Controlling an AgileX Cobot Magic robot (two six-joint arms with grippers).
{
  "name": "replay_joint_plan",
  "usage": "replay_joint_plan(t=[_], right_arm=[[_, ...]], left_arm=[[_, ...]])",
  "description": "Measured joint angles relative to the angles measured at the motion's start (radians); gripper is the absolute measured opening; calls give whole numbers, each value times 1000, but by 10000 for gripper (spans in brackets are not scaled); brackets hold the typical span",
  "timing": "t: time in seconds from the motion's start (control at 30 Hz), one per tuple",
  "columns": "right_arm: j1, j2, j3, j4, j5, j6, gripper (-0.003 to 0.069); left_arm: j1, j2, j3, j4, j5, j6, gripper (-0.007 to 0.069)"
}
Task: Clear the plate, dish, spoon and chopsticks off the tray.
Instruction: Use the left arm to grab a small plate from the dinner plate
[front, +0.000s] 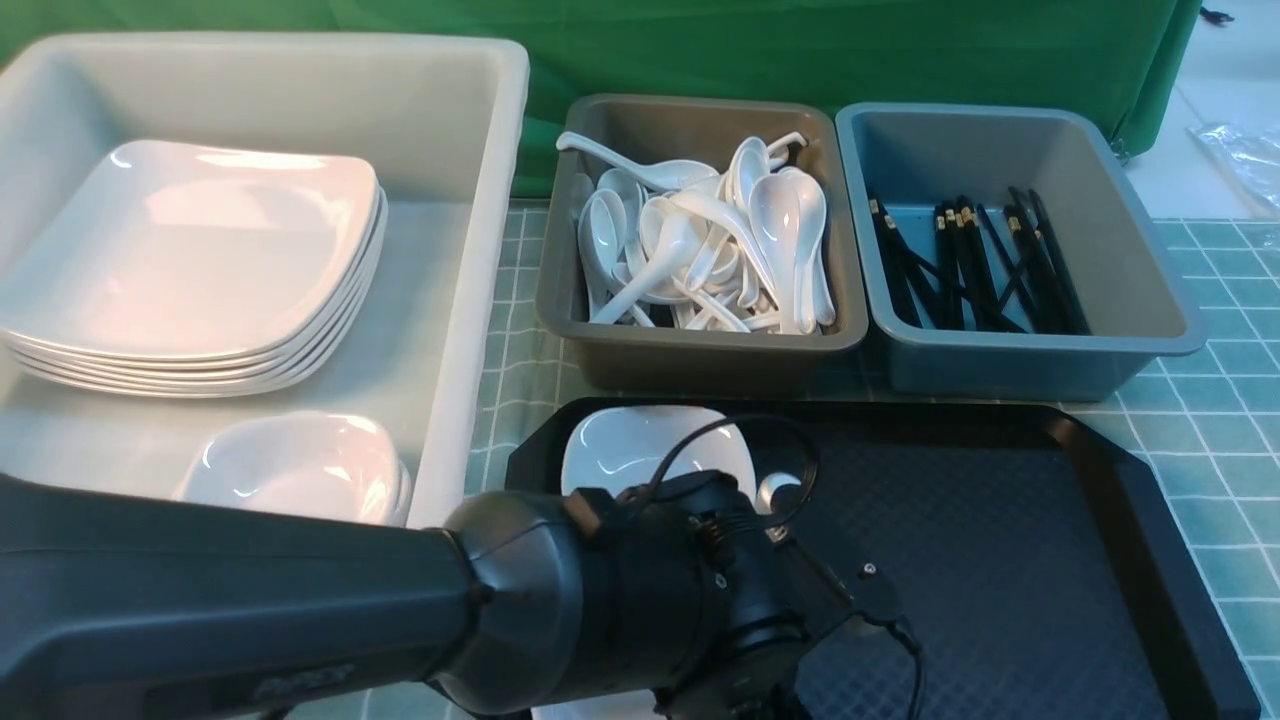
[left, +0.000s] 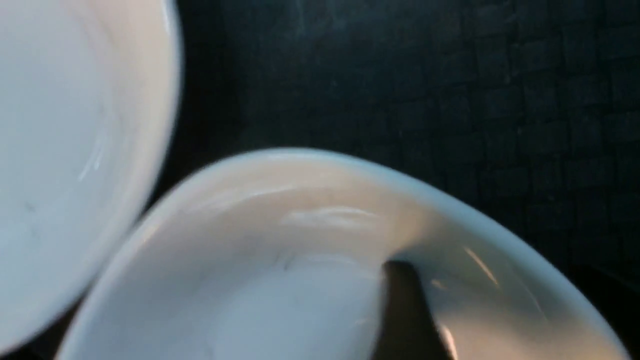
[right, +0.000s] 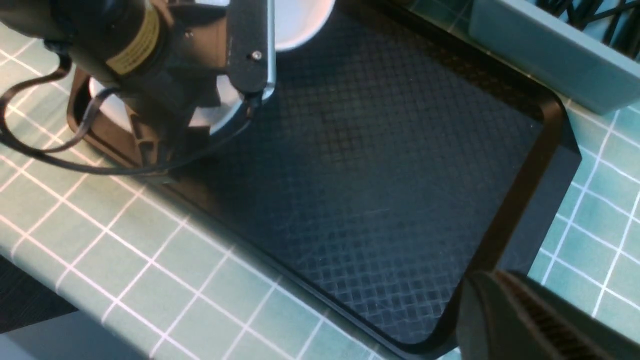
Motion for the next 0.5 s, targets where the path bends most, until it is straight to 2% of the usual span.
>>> replay_joint_plan(t=[0.03, 0.07, 0.1, 0.23, 0.3, 0.37, 0.5], right_arm=[[0, 0, 0, 0, 0, -1, 20], [0, 0, 0, 0, 0, -3, 20], [0, 0, 0, 0, 0, -3, 20], [0, 0, 0, 0, 0, -3, 20], [0, 0, 0, 0, -1, -3, 20], [0, -1, 0, 0, -5, -3, 20], [0, -2, 0, 0, -29, -3, 20]], left_arm=[[0, -2, -1, -8, 11, -8, 309], [-1, -12, -1, -20, 29, -13, 232], [-3, -23, -2, -24, 35, -10, 205], [-35, -65, -3, -62, 39, -5, 165], [-84, -140, -2, -95, 46, -7, 76], [-107, -191, -2, -117, 58, -7, 35], [-124, -353, -25, -122, 138, -9, 18]])
